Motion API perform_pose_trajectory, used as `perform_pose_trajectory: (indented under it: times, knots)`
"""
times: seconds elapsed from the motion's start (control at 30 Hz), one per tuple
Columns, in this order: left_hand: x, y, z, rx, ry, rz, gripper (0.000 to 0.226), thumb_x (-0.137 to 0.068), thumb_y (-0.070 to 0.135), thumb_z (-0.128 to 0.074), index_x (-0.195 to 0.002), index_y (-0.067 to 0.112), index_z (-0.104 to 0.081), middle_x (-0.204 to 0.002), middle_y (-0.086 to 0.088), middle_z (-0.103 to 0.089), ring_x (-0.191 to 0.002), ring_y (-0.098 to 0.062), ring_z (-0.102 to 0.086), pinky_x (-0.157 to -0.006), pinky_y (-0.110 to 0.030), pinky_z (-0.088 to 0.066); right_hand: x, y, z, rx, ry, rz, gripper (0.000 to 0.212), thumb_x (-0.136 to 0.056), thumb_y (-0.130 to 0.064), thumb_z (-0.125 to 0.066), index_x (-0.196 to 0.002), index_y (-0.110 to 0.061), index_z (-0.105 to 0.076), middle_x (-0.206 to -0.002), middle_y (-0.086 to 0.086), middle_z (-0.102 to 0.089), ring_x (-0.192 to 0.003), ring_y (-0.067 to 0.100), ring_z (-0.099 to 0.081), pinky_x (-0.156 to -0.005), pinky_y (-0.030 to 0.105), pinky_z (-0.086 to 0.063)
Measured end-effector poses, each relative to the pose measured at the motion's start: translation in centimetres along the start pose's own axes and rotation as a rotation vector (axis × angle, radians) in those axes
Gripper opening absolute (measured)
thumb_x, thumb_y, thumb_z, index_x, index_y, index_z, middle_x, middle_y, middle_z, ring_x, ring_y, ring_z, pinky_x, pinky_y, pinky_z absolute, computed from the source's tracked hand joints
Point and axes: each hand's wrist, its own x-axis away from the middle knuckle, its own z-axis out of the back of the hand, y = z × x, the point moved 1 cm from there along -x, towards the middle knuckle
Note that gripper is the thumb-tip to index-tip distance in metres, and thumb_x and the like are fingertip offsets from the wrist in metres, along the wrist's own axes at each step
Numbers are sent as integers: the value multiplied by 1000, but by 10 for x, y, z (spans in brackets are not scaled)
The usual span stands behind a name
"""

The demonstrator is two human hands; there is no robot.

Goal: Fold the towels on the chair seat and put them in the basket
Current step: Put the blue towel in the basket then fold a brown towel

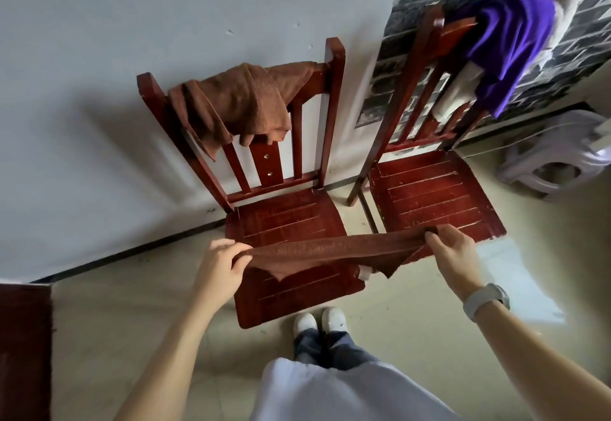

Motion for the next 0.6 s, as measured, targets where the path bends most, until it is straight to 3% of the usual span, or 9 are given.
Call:
perform_pose_trajectory:
  times: [0.07,0.13,0.2,0.3,0.4,0.5,0.6]
  knots:
    - [18,-10,-14,142,-32,76,16,-86,7,-58,-99,5,-66,-100,-12,-65,-100,-29,-58,-86,-35,-42,11,11,-3,22,11,-12,14,-84,-1,-54,-70,1,-55,-53,1,-45,-44,7,-41,-42,11,-30]
    - [36,-16,-25,263,-11,126,10,-87,5,-55,-93,6,-63,-85,-7,-64,-86,-29,-61,-76,-26,-43,21,23,-6,14,14,-16,20,-86,-3,-53,-67,0,-51,-53,1,-40,-50,12,-35,-46,19,-29]
    - [52,-20,-34,324,67,168,9,-88,3,-54,-93,4,-61,-84,-5,-63,-82,-25,-60,-69,-18,-39,29,33,-8,10,25,-10,23,-86,-14,-49,-69,1,-51,-57,5,-41,-54,16,-36,-50,25,-30]
    - [64,-20,-43,324,154,200,12,-90,4,-51,-98,2,-60,-90,-6,-63,-84,-20,-57,-74,-16,-36,35,42,-12,34,32,15,25,-80,-24,-41,-69,-3,-50,-59,2,-44,-55,10,-40,-51,13,-32]
    - [62,-20,-48,308,219,205,13,-90,4,-50,-99,1,-59,-92,-4,-61,-86,-18,-56,-76,-16,-36,31,48,-20,39,14,33,24,-82,-26,-40,-70,-7,-48,-57,-2,-42,-55,8,-39,-49,10,-32]
    - [44,-24,-51,282,274,227,14,-90,4,-51,-100,-2,-59,-95,-11,-64,-86,-19,-55,-75,-14,-35,15,50,-33,31,-11,21,20,-83,-28,-40,-75,-11,-49,-60,-5,-44,-56,7,-39,-50,12,-31]
    - [15,-36,-57,272,323,285,16,-91,6,-50,-100,-2,-60,-97,-17,-65,-86,-23,-56,-72,-14,-33,-11,50,-56,58,-81,46,17,-88,-19,-45,-81,-7,-54,-66,0,-49,-62,14,-44,-60,28,-36]
